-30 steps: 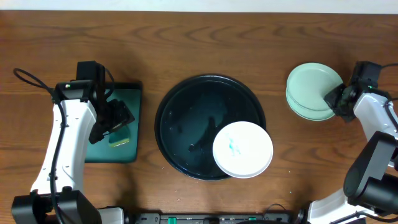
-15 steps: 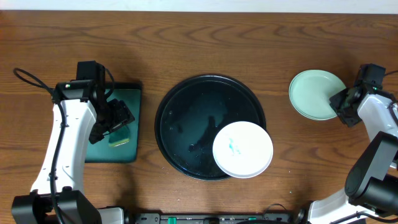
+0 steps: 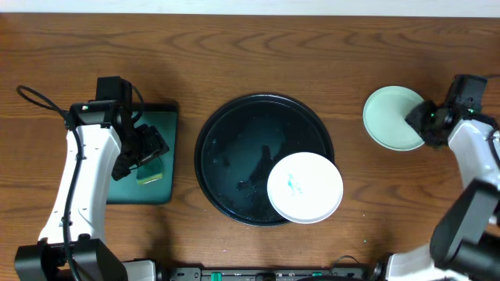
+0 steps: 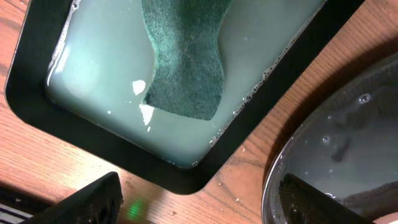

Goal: Clean dirty plates on tray and stack at the side
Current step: 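Move the right gripper to the white plate's rim and grasp it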

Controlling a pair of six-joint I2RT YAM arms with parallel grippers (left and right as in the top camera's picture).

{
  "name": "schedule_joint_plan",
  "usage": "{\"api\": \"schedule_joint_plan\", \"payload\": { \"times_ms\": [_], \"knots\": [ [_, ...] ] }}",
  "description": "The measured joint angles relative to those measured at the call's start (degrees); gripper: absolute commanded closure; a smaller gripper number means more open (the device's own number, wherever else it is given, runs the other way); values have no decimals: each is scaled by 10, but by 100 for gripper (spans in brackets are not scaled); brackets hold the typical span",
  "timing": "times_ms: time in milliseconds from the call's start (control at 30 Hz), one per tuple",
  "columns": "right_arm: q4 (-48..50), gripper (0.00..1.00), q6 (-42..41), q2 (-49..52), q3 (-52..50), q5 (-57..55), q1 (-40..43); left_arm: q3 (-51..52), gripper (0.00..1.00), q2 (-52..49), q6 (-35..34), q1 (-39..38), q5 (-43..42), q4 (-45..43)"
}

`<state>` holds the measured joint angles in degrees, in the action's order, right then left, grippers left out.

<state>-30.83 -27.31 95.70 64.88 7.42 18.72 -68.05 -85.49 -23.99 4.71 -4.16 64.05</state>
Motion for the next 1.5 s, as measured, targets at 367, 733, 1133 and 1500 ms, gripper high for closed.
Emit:
{"api": "schedule_joint_plan", "payload": {
  "times_ms": [367, 733, 1133, 1500],
  "knots": [
    [-78, 63, 93, -131, 5, 77, -212, 0, 18, 0, 0, 0, 0, 0],
    [-166, 55, 64, -126, 5, 37, -410, 0, 18, 0, 0, 0, 0, 0],
    [-233, 54, -31, -124, -12, -73, -440, 0, 18, 0, 0, 0, 0, 0],
    [-201, 59, -62, -122, -108, -76, -440, 0, 18, 0, 0, 0, 0, 0]
  ]
}}
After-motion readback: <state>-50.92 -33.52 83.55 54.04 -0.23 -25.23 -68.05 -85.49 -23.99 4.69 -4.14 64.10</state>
